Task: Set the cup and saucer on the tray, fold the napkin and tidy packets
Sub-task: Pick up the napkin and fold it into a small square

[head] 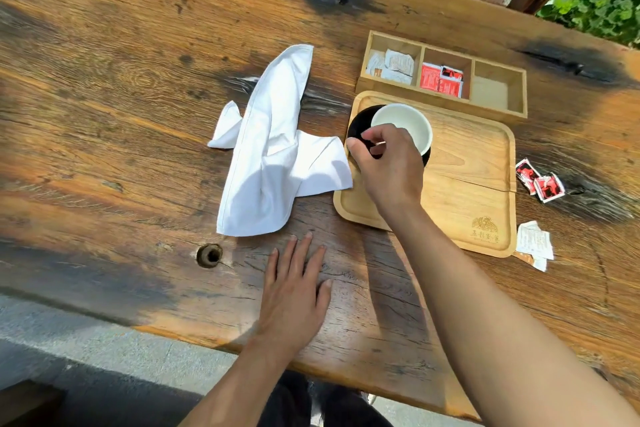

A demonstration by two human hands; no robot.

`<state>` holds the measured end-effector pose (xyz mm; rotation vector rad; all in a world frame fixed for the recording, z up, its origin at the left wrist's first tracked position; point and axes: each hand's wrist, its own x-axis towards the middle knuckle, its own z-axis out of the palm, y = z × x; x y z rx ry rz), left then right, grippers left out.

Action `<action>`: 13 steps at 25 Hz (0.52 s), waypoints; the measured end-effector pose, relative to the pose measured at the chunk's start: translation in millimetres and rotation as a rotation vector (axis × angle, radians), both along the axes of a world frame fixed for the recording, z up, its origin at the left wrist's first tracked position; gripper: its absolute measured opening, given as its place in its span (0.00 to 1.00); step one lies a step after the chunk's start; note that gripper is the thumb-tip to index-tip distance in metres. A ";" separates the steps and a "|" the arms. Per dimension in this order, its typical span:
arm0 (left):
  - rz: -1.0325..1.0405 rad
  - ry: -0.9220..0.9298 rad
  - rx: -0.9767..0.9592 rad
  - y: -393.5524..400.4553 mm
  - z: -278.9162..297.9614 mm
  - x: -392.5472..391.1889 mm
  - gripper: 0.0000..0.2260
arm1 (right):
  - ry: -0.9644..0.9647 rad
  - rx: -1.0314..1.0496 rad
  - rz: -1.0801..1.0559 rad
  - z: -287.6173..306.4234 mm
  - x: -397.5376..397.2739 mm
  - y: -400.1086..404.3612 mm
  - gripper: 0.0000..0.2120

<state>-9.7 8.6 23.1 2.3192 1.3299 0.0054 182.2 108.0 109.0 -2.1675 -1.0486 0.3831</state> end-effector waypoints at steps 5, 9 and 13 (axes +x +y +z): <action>0.139 -0.232 0.009 9.1 21.7 -12.6 0.18 | -0.104 -0.037 0.089 -0.3 -1.8 21.5 0.15; 0.340 -0.353 0.213 32.2 41.8 -24.0 0.17 | -0.182 -0.077 0.174 1.1 1.6 42.4 0.17; 0.598 -0.387 0.182 60.4 50.5 -30.3 0.19 | -0.266 -0.147 0.301 0.1 9.2 65.4 0.19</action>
